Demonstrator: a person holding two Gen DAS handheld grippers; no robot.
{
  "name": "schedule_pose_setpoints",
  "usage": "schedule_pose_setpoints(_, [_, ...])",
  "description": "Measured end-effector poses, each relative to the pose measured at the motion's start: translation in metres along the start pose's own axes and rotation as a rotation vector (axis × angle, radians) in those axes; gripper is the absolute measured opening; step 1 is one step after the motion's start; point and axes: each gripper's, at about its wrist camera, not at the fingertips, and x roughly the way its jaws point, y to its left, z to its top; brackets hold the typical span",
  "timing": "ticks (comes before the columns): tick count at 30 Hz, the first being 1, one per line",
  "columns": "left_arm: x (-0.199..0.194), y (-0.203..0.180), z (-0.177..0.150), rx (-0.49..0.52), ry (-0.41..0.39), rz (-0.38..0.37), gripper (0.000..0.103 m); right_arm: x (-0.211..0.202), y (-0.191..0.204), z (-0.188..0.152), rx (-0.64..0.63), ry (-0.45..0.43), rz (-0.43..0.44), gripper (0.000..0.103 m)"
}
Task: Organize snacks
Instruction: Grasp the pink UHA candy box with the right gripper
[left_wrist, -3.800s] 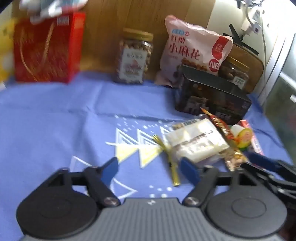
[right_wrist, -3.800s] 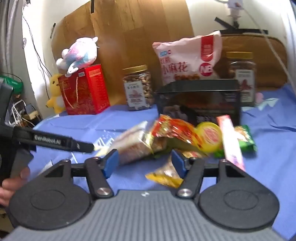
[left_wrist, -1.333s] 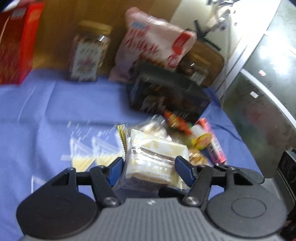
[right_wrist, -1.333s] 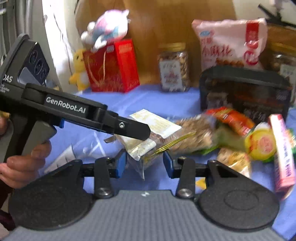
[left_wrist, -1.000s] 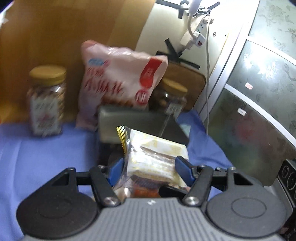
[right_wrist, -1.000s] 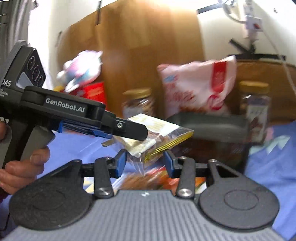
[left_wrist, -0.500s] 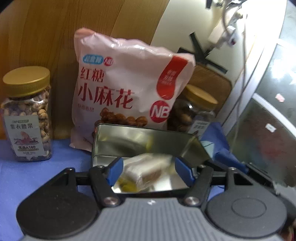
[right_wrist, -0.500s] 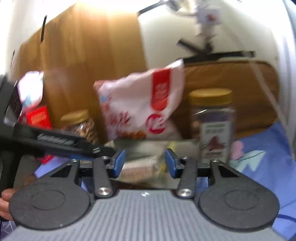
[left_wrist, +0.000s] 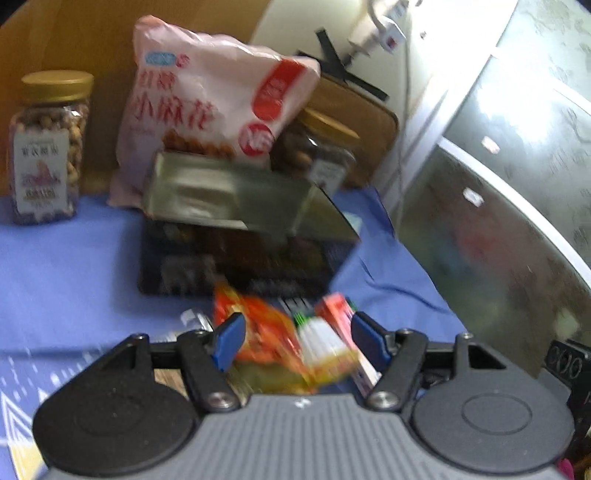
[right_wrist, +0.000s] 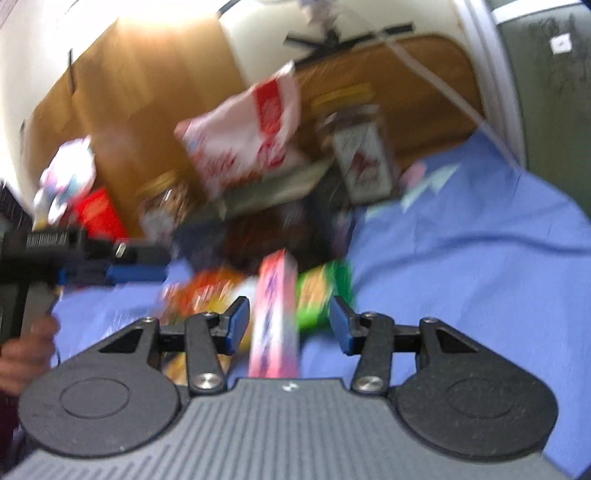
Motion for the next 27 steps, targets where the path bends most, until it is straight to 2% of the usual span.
schedule_pose_setpoints(4, [0.0, -0.011, -0.014, 0.013, 0.033, -0.012, 0.065, 0.012, 0.015, -0.013, -0.05, 0.053, -0.036, 0.05])
schedule_pose_setpoints(6, [-0.004, -0.013, -0.019, 0.016, 0.039, -0.013, 0.065, 0.018, 0.018, -0.016, -0.059, 0.064, -0.053, 0.031])
schedule_pose_setpoints(9, [-0.016, -0.012, -0.025, 0.013, 0.031, -0.015, 0.065, 0.013, 0.01, -0.018, 0.033, 0.062, -0.028, 0.03])
schedule_pose_setpoints(11, [-0.025, -0.008, -0.028, -0.005, 0.025, -0.032, 0.067, 0.002, 0.005, -0.017, 0.103, 0.031, 0.016, 0.03])
schedule_pose_setpoints(13, [-0.036, -0.001, -0.03, -0.037, 0.012, -0.054, 0.074, -0.01, 0.006, -0.014, 0.149, -0.009, 0.098, 0.03])
schedule_pose_setpoints(16, [-0.051, 0.008, -0.034, -0.078, -0.009, -0.089, 0.08, -0.02, 0.022, -0.01, 0.148, -0.034, 0.218, 0.03])
schedule_pose_setpoints(18, [-0.057, 0.014, -0.037, -0.106, -0.017, -0.116, 0.085, -0.017, 0.041, -0.01, 0.101, -0.005, 0.257, 0.03])
schedule_pose_setpoints(20, [-0.06, 0.021, -0.041, -0.13, -0.015, -0.129, 0.085, -0.009, 0.061, -0.016, 0.061, 0.042, 0.31, 0.03])
schedule_pose_setpoints(23, [-0.061, 0.03, -0.047, -0.163, 0.006, -0.107, 0.087, 0.002, 0.087, -0.027, 0.014, 0.098, 0.361, 0.03])
schedule_pose_setpoints(25, [-0.063, 0.038, -0.053, -0.18, 0.003, -0.089, 0.082, 0.008, 0.1, -0.032, -0.009, 0.12, 0.361, 0.03])
schedule_pose_setpoints(27, [-0.064, 0.047, -0.057, -0.21, 0.01, -0.098, 0.066, 0.014, 0.106, -0.035, -0.017, 0.141, 0.373, 0.03])
